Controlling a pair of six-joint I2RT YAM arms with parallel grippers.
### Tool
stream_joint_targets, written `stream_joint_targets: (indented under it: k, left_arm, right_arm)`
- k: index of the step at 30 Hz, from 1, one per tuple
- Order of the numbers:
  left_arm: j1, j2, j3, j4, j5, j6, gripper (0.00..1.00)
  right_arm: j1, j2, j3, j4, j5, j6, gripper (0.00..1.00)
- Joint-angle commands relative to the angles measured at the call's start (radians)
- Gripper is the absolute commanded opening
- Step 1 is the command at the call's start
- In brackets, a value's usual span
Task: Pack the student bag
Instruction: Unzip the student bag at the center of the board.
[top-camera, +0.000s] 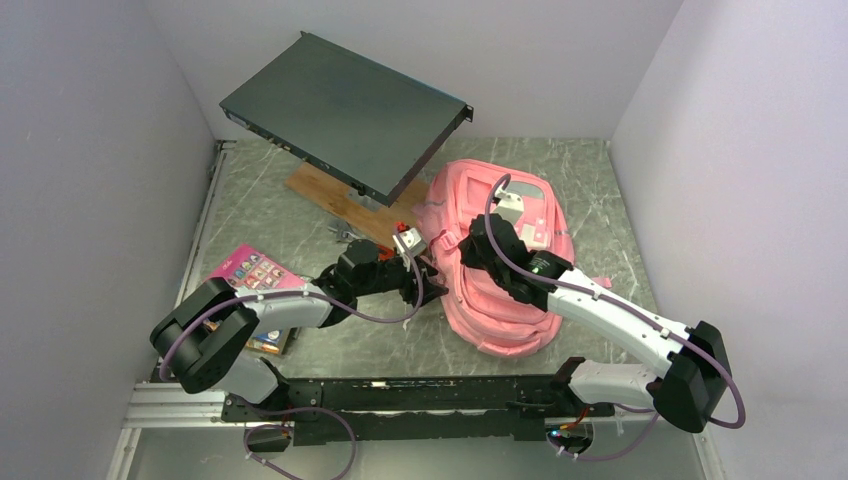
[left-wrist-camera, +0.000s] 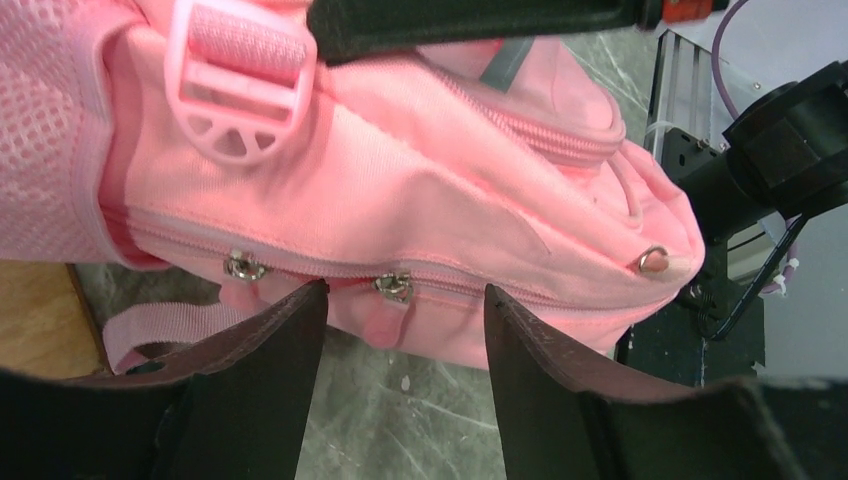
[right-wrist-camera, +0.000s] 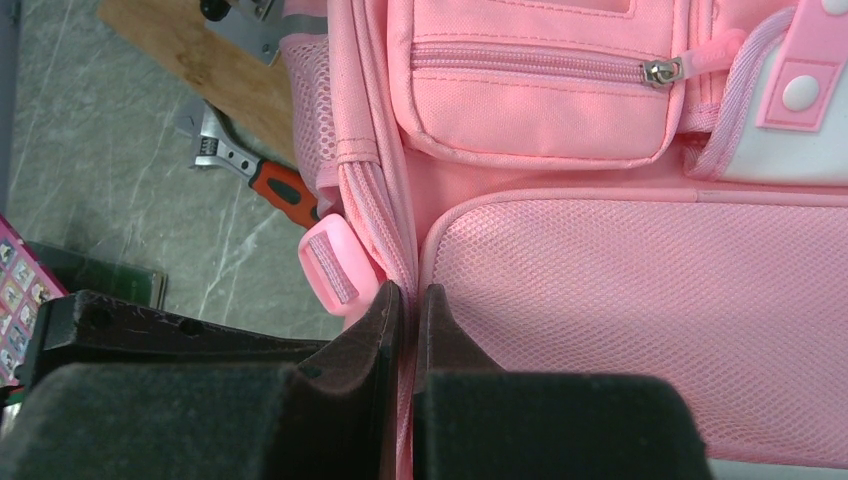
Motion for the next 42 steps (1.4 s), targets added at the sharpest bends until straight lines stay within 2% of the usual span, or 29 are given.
stream_joint_targets:
  k: [1, 5, 16, 19, 26, 30, 33, 34, 37, 40, 42]
  left_arm:
    - [0.002, -0.028, -0.047, 0.065, 0.022, -0.036, 0.65]
    - [0.001, -0.029, -0.056, 0.07, 0.005, -0.03, 0.66]
    - [-0.005, 0.052, 0.01, 0.106, 0.037, -0.053, 0.57]
    - [-0.007, 0.061, 0.021, 0.105, 0.042, -0.054, 0.48]
    - [-0.007, 0.055, 0.03, 0.062, 0.066, -0.084, 0.11]
    - [-0.009, 0.033, 0.018, 0.037, 0.114, -0.133, 0.0]
    - [-0.008, 0.025, 0.015, -0.026, 0.155, -0.165, 0.0]
    - [-0.009, 0.025, 0.007, -0.013, 0.197, -0.18, 0.0]
    - [-0.012, 0.021, -0.047, 0.095, 0.281, -0.254, 0.0]
    - [-0.034, 0.015, -0.058, 0.092, 0.29, -0.261, 0.0]
    - [-0.068, 0.016, -0.044, 0.055, 0.284, -0.237, 0.0]
  right_arm:
    - [0.002, -0.024, 0.081, 0.129, -0.004, 0.016, 0.0]
    - [0.002, -0.023, 0.081, 0.131, -0.01, 0.019, 0.0]
    - [0.003, -0.015, 0.075, 0.135, -0.014, 0.037, 0.0]
    - [0.003, -0.011, 0.078, 0.137, -0.019, 0.049, 0.0]
    - [0.002, -0.004, 0.073, 0.131, 0.043, 0.122, 0.0]
    - [0.002, -0.012, 0.043, 0.169, 0.124, 0.194, 0.0]
    - [0.005, -0.044, -0.013, 0.264, 0.175, 0.217, 0.0]
    - [0.004, -0.047, -0.031, 0.305, 0.188, 0.216, 0.0]
    - [0.005, -0.045, -0.006, 0.29, 0.239, 0.241, 0.0]
    - [0.004, -0.058, -0.035, 0.392, 0.267, 0.237, 0.0]
    - [0.004, -0.031, -0.012, 0.398, 0.301, 0.241, 0.0]
